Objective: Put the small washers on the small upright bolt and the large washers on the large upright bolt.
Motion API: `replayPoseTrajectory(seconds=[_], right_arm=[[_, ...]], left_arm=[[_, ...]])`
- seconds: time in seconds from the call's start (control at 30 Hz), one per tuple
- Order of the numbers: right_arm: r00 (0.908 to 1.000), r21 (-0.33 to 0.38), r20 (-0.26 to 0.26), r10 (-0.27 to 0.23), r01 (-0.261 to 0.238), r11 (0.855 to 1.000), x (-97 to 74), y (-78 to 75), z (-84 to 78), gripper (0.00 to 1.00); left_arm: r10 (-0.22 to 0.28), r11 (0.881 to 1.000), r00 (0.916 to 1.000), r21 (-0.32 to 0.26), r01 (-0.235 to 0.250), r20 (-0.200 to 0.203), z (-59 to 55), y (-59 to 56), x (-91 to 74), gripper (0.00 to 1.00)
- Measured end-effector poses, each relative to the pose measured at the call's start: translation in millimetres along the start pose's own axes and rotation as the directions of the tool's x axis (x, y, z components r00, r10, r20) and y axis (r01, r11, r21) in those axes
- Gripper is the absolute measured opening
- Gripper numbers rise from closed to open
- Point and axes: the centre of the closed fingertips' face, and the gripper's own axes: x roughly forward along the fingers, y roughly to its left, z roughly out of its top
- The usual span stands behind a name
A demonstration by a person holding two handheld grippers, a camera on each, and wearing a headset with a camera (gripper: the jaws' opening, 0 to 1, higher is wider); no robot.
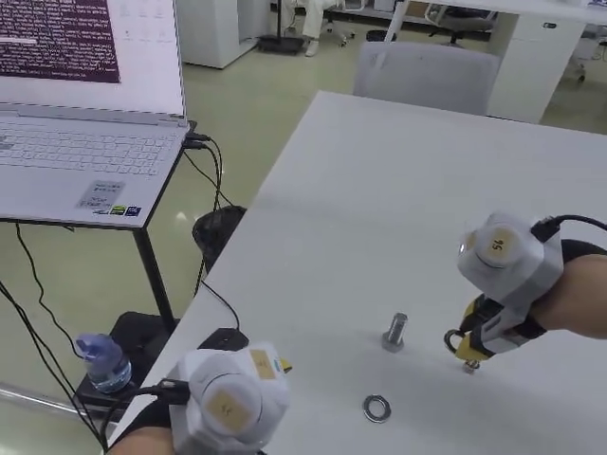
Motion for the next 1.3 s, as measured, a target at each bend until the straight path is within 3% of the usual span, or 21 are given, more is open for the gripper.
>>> replayPoseTrajectory(seconds=[0.4, 0.5, 0.67, 0.87, 1.3], right_arm=[[0.9997, -0.004, 0.021, -0.01, 0.01, 1.0, 9.7, -15.9, 25.7, 0.22], [0.9993, 0.003, 0.033, -0.015, 0.015, 1.0, 12.9, -19.2, 32.5, 0.22], [0.9995, -0.003, 0.029, -0.01, 0.01, 1.0, 19.4, -19.4, 37.7, 0.22], [0.9997, 0.003, 0.023, -0.007, 0.007, 1.0, 22.5, -18.9, 42.9, 0.22], [1.0, -0.005, 0.003, 0.002, -0.002, 1.0, 34.6, -18.3, 52.1, 0.22]], left_arm=[[-0.012, 1.0, 0.9999, -0.004, 0.012, 0.002, -2.8, -1.4, 3.7, 0.92], [-0.013, 1.0, 0.9996, 0.001, 0.013, 0.025, 0.6, -1.0, 2.6, 0.94], [-0.018, 1.0, 0.9998, -0.003, 0.018, 0.007, -3.8, -0.6, 5.8, 0.95], [-0.032, 0.999, 0.9994, -0.007, 0.032, 0.009, -3.9, -4.2, 7.5, 0.95], [-0.04, 0.999, 0.9992, 0.006, 0.04, 0.008, -4.4, -1.0, 5.0, 0.94]])
